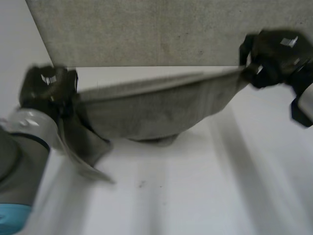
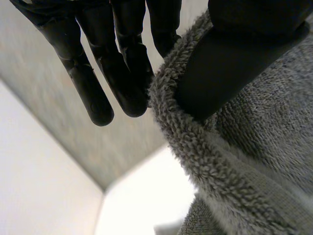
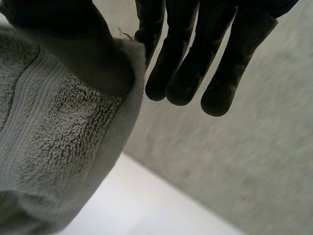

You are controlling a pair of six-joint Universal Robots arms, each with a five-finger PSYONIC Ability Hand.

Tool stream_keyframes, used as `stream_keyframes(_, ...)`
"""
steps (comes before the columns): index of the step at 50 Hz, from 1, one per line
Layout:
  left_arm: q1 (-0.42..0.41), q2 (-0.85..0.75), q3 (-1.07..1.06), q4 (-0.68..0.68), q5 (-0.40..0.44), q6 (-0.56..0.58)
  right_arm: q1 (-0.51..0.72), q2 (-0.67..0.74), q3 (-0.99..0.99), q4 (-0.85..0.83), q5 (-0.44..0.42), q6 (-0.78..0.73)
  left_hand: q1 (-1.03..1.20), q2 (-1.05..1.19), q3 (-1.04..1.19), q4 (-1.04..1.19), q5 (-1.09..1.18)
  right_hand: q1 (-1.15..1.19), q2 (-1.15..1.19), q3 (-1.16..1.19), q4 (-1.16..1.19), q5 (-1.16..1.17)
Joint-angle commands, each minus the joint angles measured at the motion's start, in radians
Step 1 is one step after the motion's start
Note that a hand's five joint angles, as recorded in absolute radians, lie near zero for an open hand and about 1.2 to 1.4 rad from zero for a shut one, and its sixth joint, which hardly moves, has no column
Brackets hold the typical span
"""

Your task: Fold the towel.

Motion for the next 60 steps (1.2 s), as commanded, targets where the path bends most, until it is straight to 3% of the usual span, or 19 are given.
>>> stream_keyframes(1, -0.022, 0.111, 0.236, -0.279, 0.149, 0.030, -0.006, -0.044, -0.202, 0.229, 0.004, -0.128, 0.204, 0.179, 0.180, 0.180, 0.193, 0.062, 0.074, 0.075, 0.055, 0.058)
stream_keyframes(9, -0.014, 0.033, 0.304, -0.507, 0.163, 0.035, -0.001, 0.021, -0.224, 0.290, 0.019, -0.197, 0.204, 0.179, 0.180, 0.180, 0.193, 0.062, 0.074, 0.075, 0.055, 0.058)
stream_keyframes(18, 0.035, -0.149, 0.227, -0.518, 0.165, 0.039, 0.020, 0.187, -0.230, 0.318, 0.020, -0.274, 0.204, 0.179, 0.180, 0.180, 0.193, 0.062, 0.074, 0.075, 0.055, 0.058)
stream_keyframes(23, 0.070, -0.400, 0.372, -0.386, 0.165, 0.039, 0.043, 0.336, -0.329, 0.212, 0.065, -0.269, 0.169, 0.145, 0.146, 0.145, 0.158, 0.062, 0.074, 0.075, 0.055, 0.058)
stream_keyframes(25, 0.070, -0.447, 0.437, -0.330, 0.166, 0.038, 0.067, 0.434, -0.415, 0.055, 0.118, -0.266, 0.172, 0.147, 0.149, 0.148, 0.161, 0.062, 0.074, 0.075, 0.055, 0.058)
stream_keyframes(26, 0.070, -0.448, 0.437, -0.329, 0.166, 0.038, 0.068, 0.434, -0.415, 0.054, 0.119, -0.266, 0.172, 0.148, 0.149, 0.148, 0.161, 0.062, 0.074, 0.075, 0.055, 0.058)
stream_keyframes(28, 0.070, -0.503, 0.556, -0.222, 0.171, 0.033, 0.077, 0.479, -0.469, -0.123, 0.160, -0.263, 0.172, 0.148, 0.149, 0.148, 0.161, 0.062, 0.074, 0.075, 0.055, 0.058)
stream_keyframes(31, 0.069, -0.512, 0.609, -0.167, 0.172, 0.033, 0.080, 0.482, -0.478, -0.217, 0.171, -0.262, 0.181, 0.156, 0.157, 0.157, 0.170, 0.062, 0.074, 0.075, 0.055, 0.058)
stream_keyframes(33, 0.067, -0.506, 0.711, -0.035, 0.187, 0.027, 0.081, 0.468, -0.461, -0.432, 0.178, -0.253, 0.190, 0.165, 0.166, 0.166, 0.179, 0.062, 0.074, 0.075, 0.055, 0.058)
stream_keyframes(35, 0.064, -0.494, 0.750, 0.031, 0.194, 0.025, 0.081, 0.468, -0.461, -0.433, 0.178, -0.252, 0.190, 0.165, 0.166, 0.166, 0.179, 0.062, 0.074, 0.075, 0.055, 0.058)
stream_keyframes(37, 0.061, -0.471, 0.775, 0.108, 0.200, 0.025, 0.081, 0.410, -0.402, -0.664, 0.197, -0.210, 0.190, 0.165, 0.166, 0.166, 0.179, 0.062, 0.074, 0.075, 0.055, 0.058)
stream_keyframes(39, 0.056, -0.417, 0.775, 0.209, 0.209, 0.019, 0.083, 0.369, -0.376, -0.703, 0.198, -0.199, 0.190, 0.165, 0.166, 0.166, 0.179, 0.062, 0.074, 0.075, 0.055, 0.058)
stream_keyframes(43, 0.047, -0.379, 0.723, 0.241, 0.249, 0.008, 0.080, 0.280, -0.317, -0.594, 0.189, -0.194, 0.190, 0.165, 0.166, 0.166, 0.179, 0.062, 0.074, 0.075, 0.055, 0.058)
stream_keyframes(45, 0.044, -0.342, 0.601, 0.234, 0.304, 0.008, 0.080, 0.272, -0.303, -0.517, 0.188, -0.194, 0.184, 0.159, 0.160, 0.160, 0.173, 0.062, 0.074, 0.075, 0.055, 0.058)
stream_keyframes(49, 0.047, -0.304, 0.446, 0.225, 0.333, 0.016, 0.080, 0.267, -0.268, -0.368, 0.168, -0.193, 0.178, 0.153, 0.154, 0.154, 0.167, 0.062, 0.074, 0.075, 0.055, 0.058)
stream_keyframes(54, 0.053, -0.277, 0.181, 0.208, 0.359, 0.021, 0.066, 0.262, -0.127, -0.133, 0.084, -0.229, 0.163, 0.139, 0.140, 0.139, 0.153, 0.062, 0.074, 0.075, 0.055, 0.058)
stream_keyframes(60, 0.055, -0.276, -0.090, 0.191, 0.405, 0.039, 0.039, 0.218, 0.083, -0.036, 0.028, -0.283, 0.026, 0.002, 0.003, 0.002, 0.015, 0.062, 0.074, 0.075, 0.055, 0.058)
